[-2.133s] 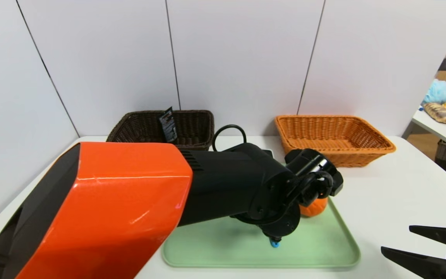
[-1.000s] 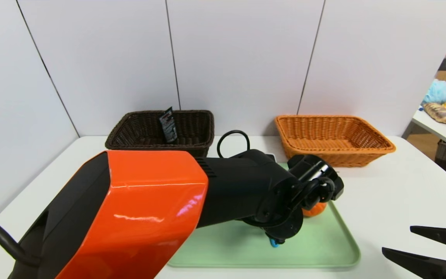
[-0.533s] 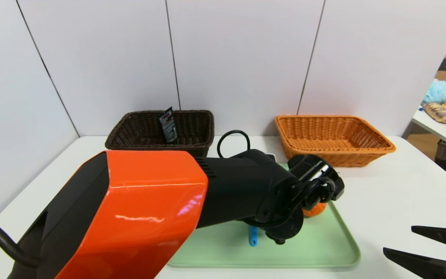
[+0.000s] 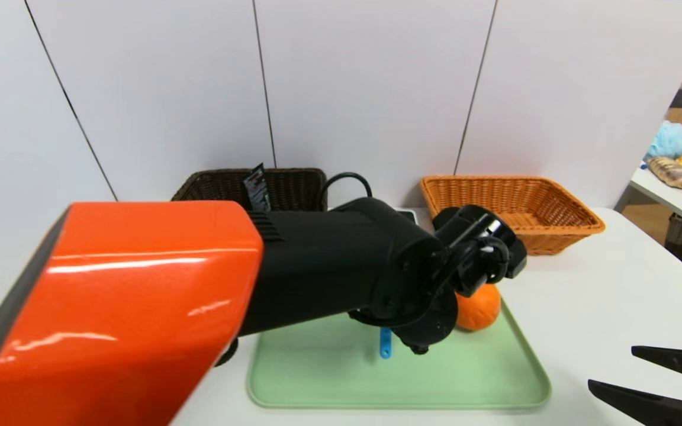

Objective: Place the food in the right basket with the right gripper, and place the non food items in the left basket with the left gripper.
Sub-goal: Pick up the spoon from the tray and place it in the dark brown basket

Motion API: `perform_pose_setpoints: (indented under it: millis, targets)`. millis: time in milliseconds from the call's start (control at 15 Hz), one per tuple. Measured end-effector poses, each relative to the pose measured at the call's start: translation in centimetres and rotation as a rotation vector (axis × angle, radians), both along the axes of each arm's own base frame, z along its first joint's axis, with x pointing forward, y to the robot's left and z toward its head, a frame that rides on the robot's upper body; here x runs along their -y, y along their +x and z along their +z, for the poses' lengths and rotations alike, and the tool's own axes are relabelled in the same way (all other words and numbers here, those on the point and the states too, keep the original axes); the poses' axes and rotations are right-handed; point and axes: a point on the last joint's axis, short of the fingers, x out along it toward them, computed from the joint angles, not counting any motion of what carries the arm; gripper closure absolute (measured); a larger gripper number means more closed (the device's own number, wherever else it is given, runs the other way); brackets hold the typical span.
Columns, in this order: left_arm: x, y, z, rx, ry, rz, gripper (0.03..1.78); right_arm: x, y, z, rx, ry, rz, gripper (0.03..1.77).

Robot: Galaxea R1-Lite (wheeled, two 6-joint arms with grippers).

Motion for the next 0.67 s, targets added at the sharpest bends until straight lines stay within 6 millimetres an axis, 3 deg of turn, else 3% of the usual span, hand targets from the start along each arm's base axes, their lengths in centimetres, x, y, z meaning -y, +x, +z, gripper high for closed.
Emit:
perform_pose_setpoints:
  millis: [400,667]
  targets:
    - [-7.8,3.3,6.9,0.101,0.022,0.05,1.7,0.0,-0.2,0.1,0.011,0.002,0.002,0.1]
    - [-12.2,4.1,8.8,0.103,0.127,-0.024,1.7,0.0,-0.3,0.1,0.014,0.001,0.0,0.1]
